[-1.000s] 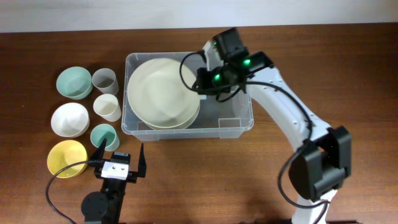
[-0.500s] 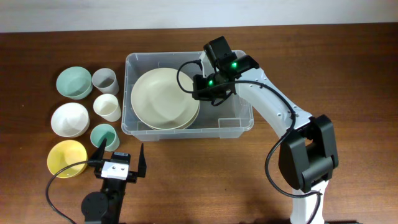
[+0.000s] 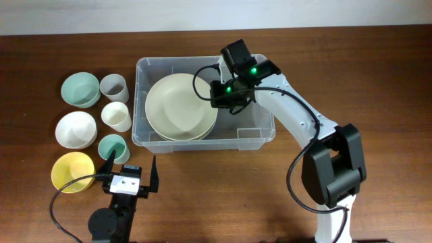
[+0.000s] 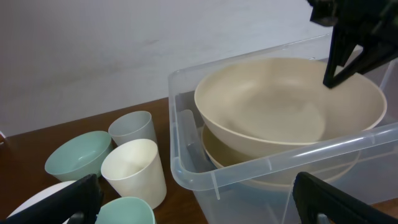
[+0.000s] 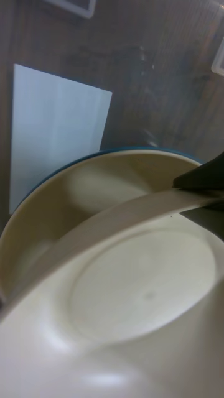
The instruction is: Pack container
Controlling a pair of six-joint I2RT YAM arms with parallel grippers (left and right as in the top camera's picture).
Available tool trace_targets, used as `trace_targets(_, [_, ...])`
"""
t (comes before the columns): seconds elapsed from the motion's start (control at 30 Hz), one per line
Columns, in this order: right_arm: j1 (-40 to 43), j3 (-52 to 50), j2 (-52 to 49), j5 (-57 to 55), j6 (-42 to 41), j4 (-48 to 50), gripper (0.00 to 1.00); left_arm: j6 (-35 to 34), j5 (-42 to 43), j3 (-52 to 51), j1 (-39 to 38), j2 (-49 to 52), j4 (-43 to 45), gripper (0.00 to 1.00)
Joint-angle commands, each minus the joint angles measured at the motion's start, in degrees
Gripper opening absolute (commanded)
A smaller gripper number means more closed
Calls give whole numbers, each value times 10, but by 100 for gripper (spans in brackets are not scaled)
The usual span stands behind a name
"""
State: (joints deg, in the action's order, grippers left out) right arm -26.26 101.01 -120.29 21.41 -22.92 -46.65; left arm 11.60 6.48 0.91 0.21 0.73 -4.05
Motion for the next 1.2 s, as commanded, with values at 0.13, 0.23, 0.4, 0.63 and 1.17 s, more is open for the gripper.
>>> trace_targets(0.13, [-4, -3, -24, 10, -5, 8, 4, 9, 2, -3, 3, -4, 0, 100])
trace_targets(0.23, [-4, -3, -24, 10, -5, 12, 13, 9, 2, -3, 3, -4, 0, 100])
trace_targets(0.4, [-4, -3, -24, 10, -5, 15, 46, 9, 2, -3, 3, -4, 0, 100])
trace_targets(0.63, [-3, -3, -24, 17, -5, 21, 49, 9, 2, -3, 3, -4, 0, 100])
trace_targets(1.17, [-1, 121, 17, -157, 39, -29, 65, 9, 2, -3, 3, -4, 0, 100])
